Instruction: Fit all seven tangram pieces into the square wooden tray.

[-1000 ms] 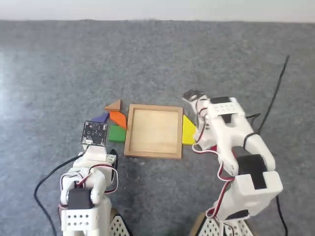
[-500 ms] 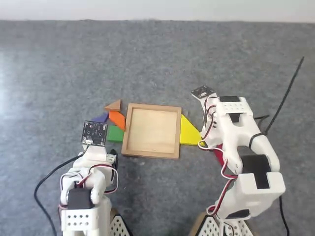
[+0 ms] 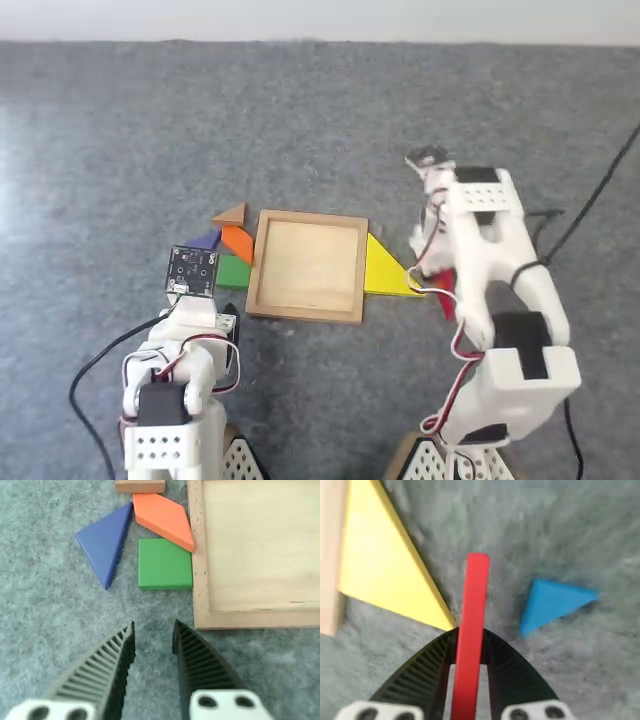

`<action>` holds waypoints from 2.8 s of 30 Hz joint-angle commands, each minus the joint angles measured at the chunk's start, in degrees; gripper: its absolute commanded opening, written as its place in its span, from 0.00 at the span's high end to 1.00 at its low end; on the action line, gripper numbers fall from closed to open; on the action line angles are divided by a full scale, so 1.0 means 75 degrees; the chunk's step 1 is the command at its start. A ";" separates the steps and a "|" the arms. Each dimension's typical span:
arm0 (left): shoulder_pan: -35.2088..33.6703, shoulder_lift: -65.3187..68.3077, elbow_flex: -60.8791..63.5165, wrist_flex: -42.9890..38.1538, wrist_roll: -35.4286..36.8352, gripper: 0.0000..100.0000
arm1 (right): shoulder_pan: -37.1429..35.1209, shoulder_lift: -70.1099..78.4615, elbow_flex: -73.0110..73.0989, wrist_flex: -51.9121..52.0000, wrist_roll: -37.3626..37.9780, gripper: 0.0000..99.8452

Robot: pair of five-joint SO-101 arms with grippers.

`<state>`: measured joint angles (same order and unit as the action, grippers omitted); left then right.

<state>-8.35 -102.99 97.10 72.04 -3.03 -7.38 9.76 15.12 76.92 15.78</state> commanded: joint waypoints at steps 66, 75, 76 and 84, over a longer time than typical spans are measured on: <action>0.0000 -0.0164 -0.0088 0.0035 -0.0023 0.88 | -0.5175 -0.0522 0.1758 -0.7308 -0.5662 0.68; 0.0000 -0.0164 -0.0088 0.0035 -0.0023 0.88 | -0.4554 -0.0522 0.2028 -0.7297 -0.5662 0.68; 0.0000 -0.0164 -0.0088 0.0035 -0.0023 0.88 | -0.4425 -0.0522 0.2040 -0.7297 -0.5662 0.68; 0.0000 -0.0164 -0.0088 0.0035 -0.0023 0.88 | -0.4425 -0.0522 0.2004 -0.7027 -0.5662 0.68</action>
<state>-8.35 -102.99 97.10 72.04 -3.03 -40.00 6.33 31.47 23.30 -27.65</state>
